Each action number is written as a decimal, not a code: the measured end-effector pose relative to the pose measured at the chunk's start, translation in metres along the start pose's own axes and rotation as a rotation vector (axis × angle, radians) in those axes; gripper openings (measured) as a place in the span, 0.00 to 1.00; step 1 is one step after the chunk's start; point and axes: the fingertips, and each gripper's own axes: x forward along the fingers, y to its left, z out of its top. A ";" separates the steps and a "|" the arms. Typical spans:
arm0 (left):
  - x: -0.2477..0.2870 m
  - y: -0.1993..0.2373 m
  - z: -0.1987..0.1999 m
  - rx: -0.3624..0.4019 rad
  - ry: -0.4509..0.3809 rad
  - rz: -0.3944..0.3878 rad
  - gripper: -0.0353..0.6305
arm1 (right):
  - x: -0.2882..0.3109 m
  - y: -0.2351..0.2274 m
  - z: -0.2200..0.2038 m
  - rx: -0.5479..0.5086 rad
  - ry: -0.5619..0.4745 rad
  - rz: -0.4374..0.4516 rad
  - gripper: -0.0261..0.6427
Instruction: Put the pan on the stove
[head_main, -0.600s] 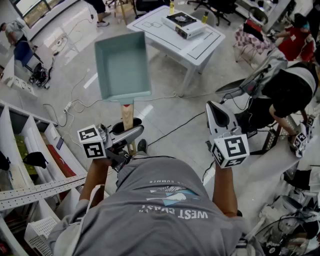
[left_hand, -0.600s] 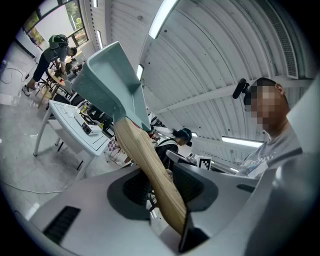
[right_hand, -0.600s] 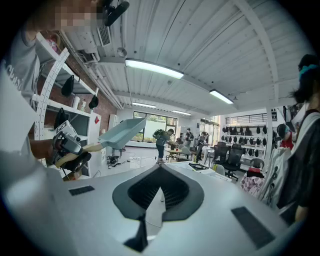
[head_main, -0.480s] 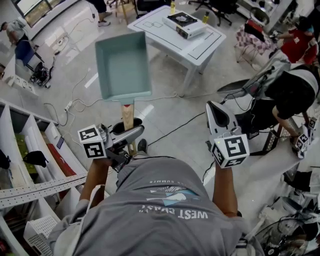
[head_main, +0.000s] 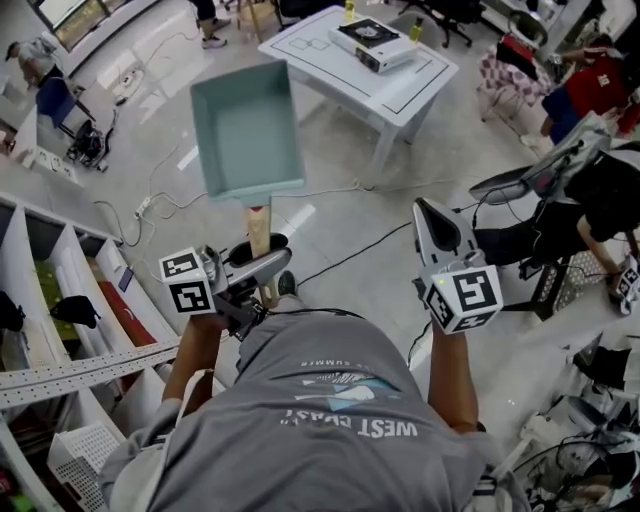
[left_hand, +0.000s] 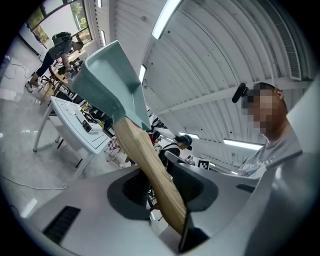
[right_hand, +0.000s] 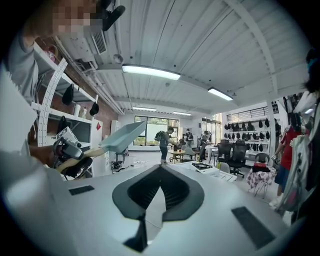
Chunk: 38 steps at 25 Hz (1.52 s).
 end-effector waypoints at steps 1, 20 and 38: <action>0.001 0.001 0.000 -0.001 0.000 0.000 0.25 | 0.000 -0.001 -0.001 0.006 0.000 -0.001 0.06; 0.012 0.094 0.073 -0.024 0.077 -0.092 0.25 | 0.093 -0.022 0.002 0.059 0.032 -0.114 0.07; -0.005 0.178 0.130 -0.037 0.148 -0.201 0.25 | 0.165 -0.011 0.007 0.081 0.066 -0.249 0.07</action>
